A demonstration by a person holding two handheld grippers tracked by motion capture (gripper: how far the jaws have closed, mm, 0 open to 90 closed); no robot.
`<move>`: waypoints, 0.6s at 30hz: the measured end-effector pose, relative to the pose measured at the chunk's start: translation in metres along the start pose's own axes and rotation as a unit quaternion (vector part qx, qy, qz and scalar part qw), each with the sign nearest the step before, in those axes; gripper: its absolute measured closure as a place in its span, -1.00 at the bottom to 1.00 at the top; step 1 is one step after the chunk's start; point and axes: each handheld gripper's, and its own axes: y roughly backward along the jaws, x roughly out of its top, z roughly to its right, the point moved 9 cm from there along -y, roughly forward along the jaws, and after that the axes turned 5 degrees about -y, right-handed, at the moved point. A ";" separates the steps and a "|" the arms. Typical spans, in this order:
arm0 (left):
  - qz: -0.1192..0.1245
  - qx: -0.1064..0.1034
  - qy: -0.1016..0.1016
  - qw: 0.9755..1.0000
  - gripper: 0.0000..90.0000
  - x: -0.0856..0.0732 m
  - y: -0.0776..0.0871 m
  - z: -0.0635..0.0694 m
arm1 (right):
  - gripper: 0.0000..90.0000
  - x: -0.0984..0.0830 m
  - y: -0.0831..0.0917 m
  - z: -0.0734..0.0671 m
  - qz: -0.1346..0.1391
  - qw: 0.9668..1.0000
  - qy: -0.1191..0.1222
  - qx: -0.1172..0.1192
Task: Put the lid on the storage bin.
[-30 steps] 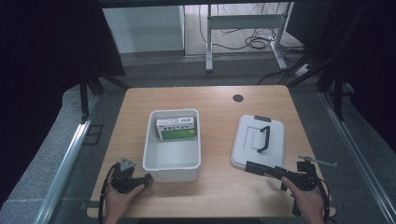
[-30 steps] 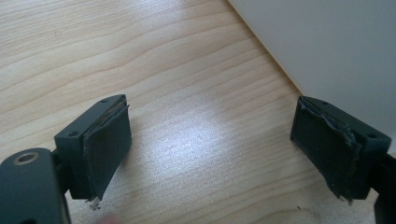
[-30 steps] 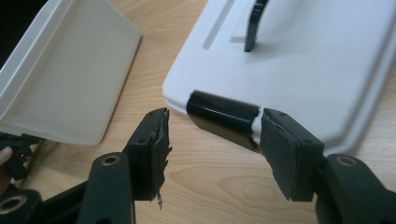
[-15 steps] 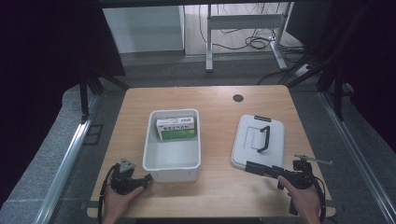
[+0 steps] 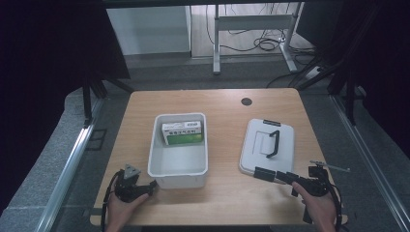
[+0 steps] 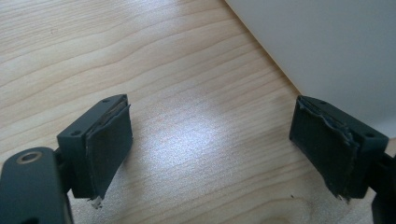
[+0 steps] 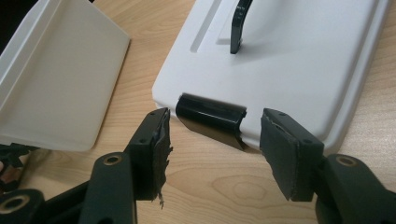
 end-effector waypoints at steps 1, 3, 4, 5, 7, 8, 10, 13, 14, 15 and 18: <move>0.000 0.000 0.000 1.000 -0.71 0.000 0.000 0.000 | -0.04 0.000 0.000 0.000 0.000 1.000 0.000 0.000; 0.000 0.000 0.000 1.000 -0.71 0.000 0.000 0.000 | -0.04 0.002 0.000 0.000 0.004 1.000 0.002 -0.004; 0.000 0.000 0.000 1.000 -0.71 0.000 0.000 0.000 | -0.03 0.003 0.001 -0.001 0.006 1.000 0.002 -0.006; 0.000 0.000 0.000 1.000 -0.71 0.000 0.000 0.000 | -0.03 0.004 0.002 -0.002 0.008 1.000 0.000 -0.005; 0.000 0.000 0.000 1.000 -0.71 0.000 0.000 0.000 | -0.02 0.006 0.003 -0.004 0.010 1.000 0.002 -0.005; 0.000 0.000 0.000 1.000 -0.71 0.000 0.000 0.000 | -0.02 0.007 0.004 -0.006 0.013 1.000 0.005 -0.006; 0.000 0.002 0.002 1.000 -0.71 0.000 0.000 0.000 | -0.03 0.010 0.005 -0.010 0.015 1.000 0.016 -0.008; 0.000 0.003 0.002 1.000 -0.71 0.000 0.000 0.000 | -0.04 0.010 0.005 -0.013 0.009 1.000 0.026 -0.011; 0.000 0.003 0.003 1.000 -0.71 0.000 0.000 0.000 | -0.04 0.010 0.005 -0.014 0.006 0.999 0.030 -0.012; 0.000 0.003 0.003 1.000 -0.71 0.000 0.000 0.000 | -0.04 0.010 0.005 -0.015 0.002 0.999 0.035 -0.014; 0.000 0.003 0.003 1.000 -0.71 0.000 0.000 0.000 | -0.04 0.011 0.005 -0.015 -0.003 0.998 0.049 -0.027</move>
